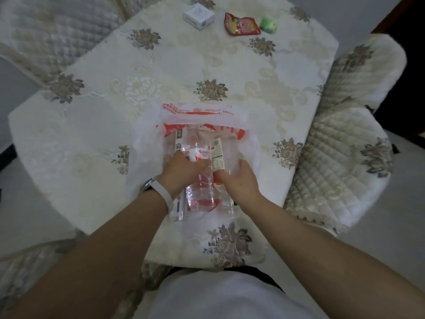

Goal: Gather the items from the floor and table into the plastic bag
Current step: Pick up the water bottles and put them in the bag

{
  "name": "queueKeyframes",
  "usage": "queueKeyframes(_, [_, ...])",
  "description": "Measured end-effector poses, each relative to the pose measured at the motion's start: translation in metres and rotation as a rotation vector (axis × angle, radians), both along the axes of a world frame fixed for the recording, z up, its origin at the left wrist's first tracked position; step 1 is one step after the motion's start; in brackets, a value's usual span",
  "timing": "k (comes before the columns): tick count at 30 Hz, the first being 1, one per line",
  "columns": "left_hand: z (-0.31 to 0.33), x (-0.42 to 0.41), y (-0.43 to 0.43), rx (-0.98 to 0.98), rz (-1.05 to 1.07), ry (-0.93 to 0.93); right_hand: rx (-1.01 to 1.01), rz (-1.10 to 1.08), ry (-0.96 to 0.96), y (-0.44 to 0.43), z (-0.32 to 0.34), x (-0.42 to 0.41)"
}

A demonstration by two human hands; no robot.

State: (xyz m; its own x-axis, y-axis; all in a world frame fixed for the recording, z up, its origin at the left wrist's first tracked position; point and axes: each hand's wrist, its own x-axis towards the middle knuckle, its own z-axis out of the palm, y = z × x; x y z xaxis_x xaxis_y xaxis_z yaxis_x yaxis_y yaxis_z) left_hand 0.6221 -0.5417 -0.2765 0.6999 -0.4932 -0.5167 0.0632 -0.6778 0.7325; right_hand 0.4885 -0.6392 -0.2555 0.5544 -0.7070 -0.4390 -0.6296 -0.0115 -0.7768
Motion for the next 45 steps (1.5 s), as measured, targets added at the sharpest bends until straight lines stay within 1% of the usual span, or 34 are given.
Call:
queueKeyframes(4, [-0.001, 0.007, 0.003, 0.040, -0.037, -0.042, -0.028, 0.022, 0.027, -0.004, -0.014, 0.026])
queueKeyframes(7, [0.003, 0.012, 0.000, 0.100, -0.073, -0.107, -0.057, -0.020, 0.007, -0.007, -0.017, 0.038])
queueKeyframes(10, [0.008, 0.018, -0.005, 0.133, -0.054, -0.169, -0.072, -0.045, -0.012, -0.008, -0.023, 0.048])
queueKeyframes(13, [0.004, 0.027, -0.008, 0.172, -0.049, -0.251, -0.051, -0.057, 0.010, -0.009, -0.025, 0.053])
queueKeyframes(15, [0.002, 0.030, -0.007, 0.212, -0.046, -0.314, -0.043, -0.003, 0.046, -0.011, -0.026, 0.050])
queueKeyframes(18, [0.005, 0.019, -0.005, 0.259, -0.159, -0.465, -0.062, 0.078, 0.105, -0.017, -0.029, 0.042])
queueKeyframes(21, [0.003, -0.005, 0.002, 0.173, -0.291, -0.626, -0.146, 0.212, 0.261, -0.019, -0.031, 0.027])
queueKeyframes(23, [-0.003, -0.024, 0.009, 0.103, -0.413, -0.672, -0.223, 0.338, 0.360, -0.018, -0.035, 0.014])
queueKeyframes(25, [-0.011, -0.036, 0.013, 0.089, -0.522, -0.733, -0.281, 0.442, 0.429, -0.017, -0.038, 0.003])
queueKeyframes(28, [-0.020, -0.043, 0.020, 0.142, -0.675, -0.774, -0.319, 0.472, 0.408, -0.016, -0.038, -0.009])
queueKeyframes(33, [-0.030, -0.038, 0.028, 0.169, -0.733, -0.793, -0.396, 0.460, 0.193, -0.007, -0.011, -0.028])
queueKeyframes(37, [-0.027, -0.041, 0.031, 0.153, -0.727, -0.803, -0.442, 0.366, 0.137, -0.009, 0.016, -0.058])
queueKeyframes(39, [-0.023, -0.044, 0.033, 0.117, -0.701, -0.776, -0.436, 0.320, 0.156, -0.007, 0.022, -0.075])
queueKeyframes(42, [-0.014, -0.054, 0.039, 0.040, -0.670, -0.775, -0.422, 0.330, 0.214, 0.000, 0.019, -0.094])
queueKeyframes(45, [-0.003, -0.069, 0.048, -0.050, -0.599, -0.826, -0.404, 0.327, 0.163, 0.005, 0.013, -0.107])
